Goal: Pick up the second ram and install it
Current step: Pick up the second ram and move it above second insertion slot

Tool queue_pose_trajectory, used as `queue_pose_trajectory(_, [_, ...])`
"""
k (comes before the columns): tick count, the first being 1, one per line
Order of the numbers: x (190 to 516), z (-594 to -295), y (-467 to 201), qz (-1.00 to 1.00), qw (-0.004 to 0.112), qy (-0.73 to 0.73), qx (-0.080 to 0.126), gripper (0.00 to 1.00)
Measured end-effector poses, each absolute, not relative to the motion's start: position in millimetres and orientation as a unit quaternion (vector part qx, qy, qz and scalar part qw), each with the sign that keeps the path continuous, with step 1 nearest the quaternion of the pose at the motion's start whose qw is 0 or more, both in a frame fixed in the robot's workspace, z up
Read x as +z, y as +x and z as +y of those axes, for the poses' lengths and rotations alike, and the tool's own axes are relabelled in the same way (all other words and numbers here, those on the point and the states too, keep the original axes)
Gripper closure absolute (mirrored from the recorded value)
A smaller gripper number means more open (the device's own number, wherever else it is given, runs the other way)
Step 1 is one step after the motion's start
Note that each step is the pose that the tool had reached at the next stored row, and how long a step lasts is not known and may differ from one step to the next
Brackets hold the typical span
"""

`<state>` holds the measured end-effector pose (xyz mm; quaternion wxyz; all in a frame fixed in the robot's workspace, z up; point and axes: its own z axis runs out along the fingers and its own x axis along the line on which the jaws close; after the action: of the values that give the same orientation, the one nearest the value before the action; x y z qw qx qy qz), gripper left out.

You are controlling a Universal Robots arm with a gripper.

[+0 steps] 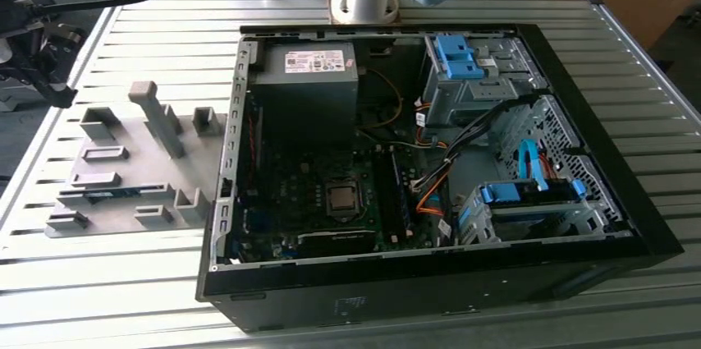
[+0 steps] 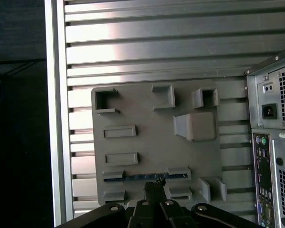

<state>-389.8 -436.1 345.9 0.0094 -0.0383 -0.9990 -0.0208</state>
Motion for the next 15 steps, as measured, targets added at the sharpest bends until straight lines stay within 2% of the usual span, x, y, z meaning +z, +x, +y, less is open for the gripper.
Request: queue_pose_trajectory(15, [345.9,-436.0,-390.1,-1.000,0.011,0.019,-0.020,0.89])
